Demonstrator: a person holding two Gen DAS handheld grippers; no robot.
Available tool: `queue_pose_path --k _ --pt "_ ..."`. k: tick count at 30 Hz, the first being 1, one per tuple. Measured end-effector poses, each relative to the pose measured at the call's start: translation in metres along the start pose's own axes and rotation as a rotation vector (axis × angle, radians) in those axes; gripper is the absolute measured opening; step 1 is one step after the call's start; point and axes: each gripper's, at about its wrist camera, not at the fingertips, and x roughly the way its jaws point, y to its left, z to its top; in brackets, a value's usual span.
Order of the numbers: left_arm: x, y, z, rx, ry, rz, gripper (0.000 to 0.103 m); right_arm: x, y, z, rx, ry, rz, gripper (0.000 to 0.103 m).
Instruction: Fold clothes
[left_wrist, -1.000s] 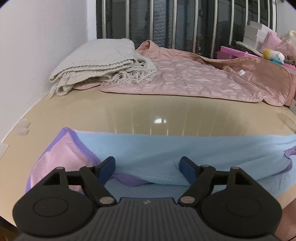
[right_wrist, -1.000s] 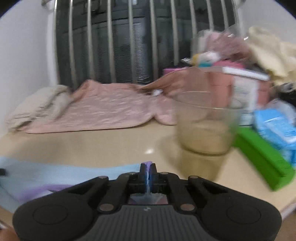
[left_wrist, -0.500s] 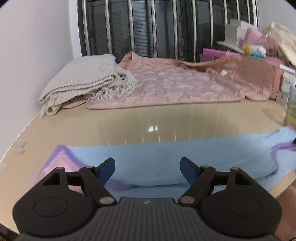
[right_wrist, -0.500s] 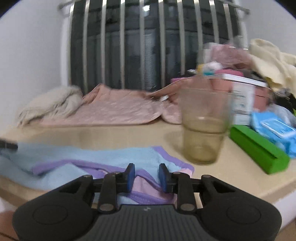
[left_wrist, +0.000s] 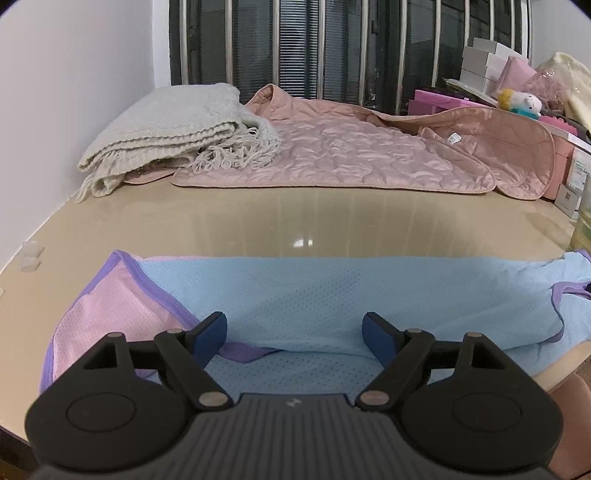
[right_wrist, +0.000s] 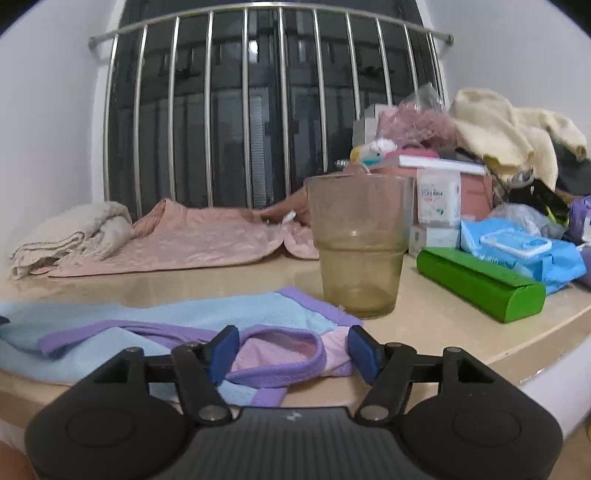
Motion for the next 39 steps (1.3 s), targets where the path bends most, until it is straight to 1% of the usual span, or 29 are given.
queue_pose_path --k 2,3,4,6,8,10,12,13,16,18,19,21,23,24,25,27,29,31,32,34,35,36,37,39 --pt "-0.001 0.0 0.0 -0.002 -0.001 -0.001 0.082 0.001 0.002 -0.001 -0.009 -0.007 0.026 0.051" --pt "-0.001 0.001 0.0 -0.003 -0.002 -0.004 0.082 0.001 0.005 -0.001 -0.021 -0.005 0.053 0.03" --pt "-0.001 0.001 0.0 -0.006 -0.003 -0.009 0.082 0.001 0.007 0.0 -0.032 -0.003 0.079 0.016" --pt "-0.006 0.006 0.001 -0.039 -0.016 -0.017 0.082 0.003 0.015 0.004 -0.071 0.011 0.093 0.013" --pt "-0.015 0.015 0.003 -0.086 -0.041 -0.028 0.082 0.003 0.017 0.015 -0.059 0.033 0.144 0.012" --pt "-0.025 0.026 0.006 -0.128 -0.07 -0.025 0.082 -0.005 0.031 0.032 -0.062 -0.007 0.208 0.012" --pt "-0.034 0.036 0.009 -0.153 -0.093 -0.005 0.082 -0.012 0.052 0.051 -0.076 -0.047 0.288 0.012" --pt "-0.037 0.04 0.01 -0.163 -0.101 0.006 0.082 -0.013 0.065 0.059 -0.067 -0.051 0.34 0.012" --pt "-0.046 0.051 0.01 -0.203 -0.122 0.03 0.082 -0.002 0.117 0.066 -0.04 0.014 0.532 0.012" --pt "-0.05 0.059 0.007 -0.237 -0.12 0.044 0.082 0.011 0.155 0.056 -0.073 0.077 0.618 0.013" --pt "-0.051 0.063 0.004 -0.249 -0.116 0.052 0.082 0.017 0.168 0.05 -0.088 0.1 0.631 0.015" --pt "-0.053 0.068 -0.003 -0.264 -0.107 0.076 0.082 0.029 0.191 0.038 -0.131 0.15 0.628 0.022" --pt "-0.055 0.072 -0.01 -0.275 -0.103 0.103 0.082 0.03 0.202 0.034 -0.185 0.171 0.634 0.032" --pt "-0.056 0.074 -0.013 -0.285 -0.103 0.116 0.082 0.026 0.202 0.036 -0.199 0.157 0.65 0.042" --pt "-0.057 0.077 -0.016 -0.296 -0.103 0.13 0.082 0.02 0.198 0.039 -0.204 0.132 0.674 0.055" --pt "-0.058 0.084 -0.02 -0.323 -0.103 0.159 0.082 0.004 0.185 0.051 -0.215 0.064 0.706 0.067" --pt "-0.059 0.09 -0.024 -0.349 -0.109 0.208 0.082 -0.012 0.166 0.065 -0.222 -0.005 0.701 0.067" --pt "-0.059 0.095 -0.027 -0.367 -0.123 0.267 0.082 -0.016 0.147 0.077 -0.192 -0.015 0.668 0.066" --pt "-0.06 0.097 -0.029 -0.373 -0.13 0.297 0.082 -0.011 0.14 0.079 -0.176 0.008 0.645 0.064" --pt "-0.06 0.101 -0.031 -0.386 -0.139 0.357 0.082 0.008 0.133 0.075 -0.167 0.089 0.605 0.04" --pt "-0.06 0.102 -0.033 -0.392 -0.135 0.376 0.082 0.02 0.134 0.069 -0.182 0.144 0.594 0.036" --pt "-0.059 0.104 -0.034 -0.397 -0.129 0.392 0.082 0.032 0.138 0.061 -0.218 0.208 0.604 0.036" --pt "-0.058 0.105 -0.035 -0.4 -0.12 0.408 0.082 0.04 0.143 0.054 -0.257 0.248 0.625 0.036" --pt "-0.057 0.106 -0.036 -0.394 -0.1 0.436 0.082 0.037 0.149 0.06 -0.306 0.261 0.641 0.036"
